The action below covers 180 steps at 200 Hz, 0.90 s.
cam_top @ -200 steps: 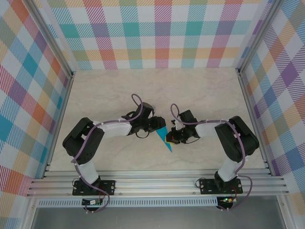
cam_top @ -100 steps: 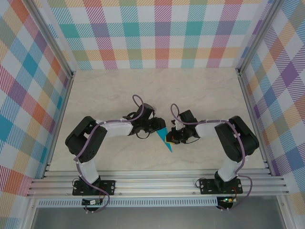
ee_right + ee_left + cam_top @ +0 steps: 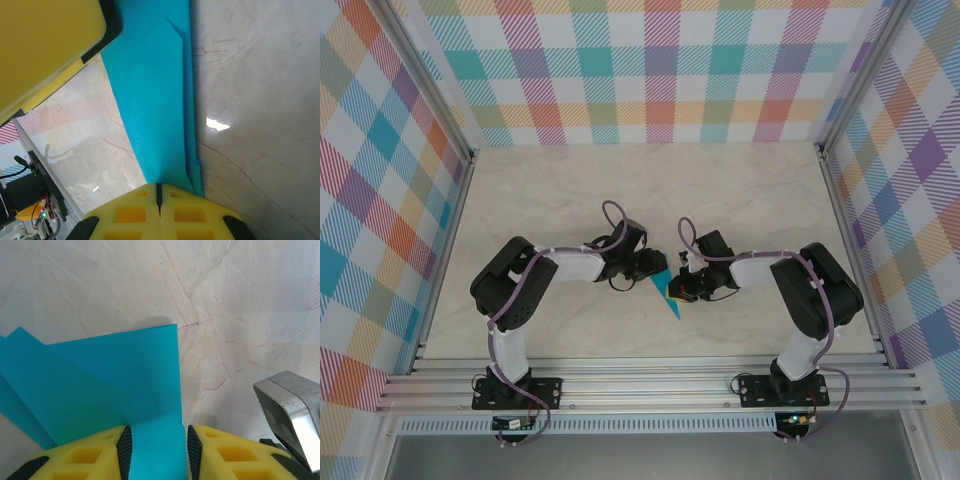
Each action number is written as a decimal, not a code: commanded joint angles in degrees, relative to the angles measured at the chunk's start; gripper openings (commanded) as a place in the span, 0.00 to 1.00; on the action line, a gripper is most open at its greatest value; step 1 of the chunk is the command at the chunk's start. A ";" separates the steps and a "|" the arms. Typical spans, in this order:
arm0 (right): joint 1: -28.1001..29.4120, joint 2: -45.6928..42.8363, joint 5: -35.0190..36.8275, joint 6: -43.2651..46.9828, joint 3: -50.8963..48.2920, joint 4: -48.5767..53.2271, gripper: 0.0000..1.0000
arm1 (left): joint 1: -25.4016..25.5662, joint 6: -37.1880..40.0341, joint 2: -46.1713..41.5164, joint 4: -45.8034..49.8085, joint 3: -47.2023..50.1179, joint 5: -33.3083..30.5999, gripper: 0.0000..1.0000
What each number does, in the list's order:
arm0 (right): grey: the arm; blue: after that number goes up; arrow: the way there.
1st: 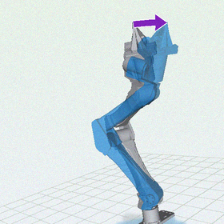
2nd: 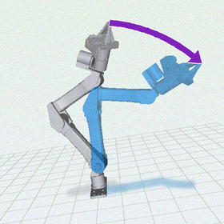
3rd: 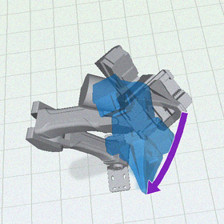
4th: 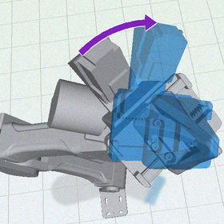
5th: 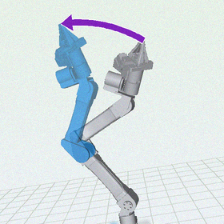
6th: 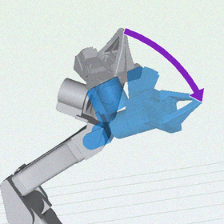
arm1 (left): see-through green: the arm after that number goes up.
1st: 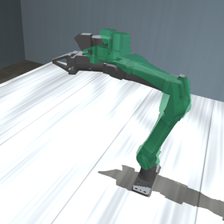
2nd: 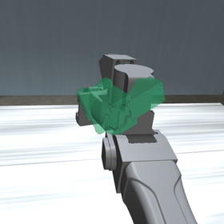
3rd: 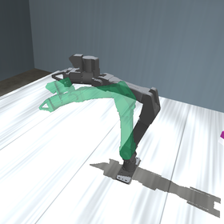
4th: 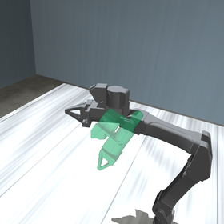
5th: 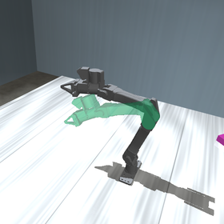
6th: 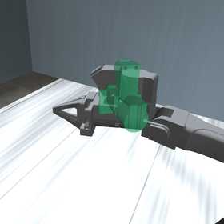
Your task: Fold a paper plane with a square sheet of paper (pick it up from the middle)
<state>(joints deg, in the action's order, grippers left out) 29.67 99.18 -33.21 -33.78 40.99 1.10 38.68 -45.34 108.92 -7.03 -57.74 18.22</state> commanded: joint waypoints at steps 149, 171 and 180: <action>1.00 4.09 7.35 2.93 -1.87 8.88 0.03 | -10.16 10.47 4.79 6.29 -6.96 1.99 0.38; 1.00 4.25 7.03 2.93 -1.79 8.68 0.03 | -11.13 11.63 5.15 7.99 -8.71 2.33 0.38; 1.01 4.35 6.74 3.02 -1.66 8.71 0.03 | -11.47 12.00 5.20 8.55 -9.34 2.50 0.38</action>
<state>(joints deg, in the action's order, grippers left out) 29.74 99.29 -33.08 -32.49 41.47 2.17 29.74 -36.53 112.97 -1.28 -64.90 23.44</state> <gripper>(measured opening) 0.045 0.380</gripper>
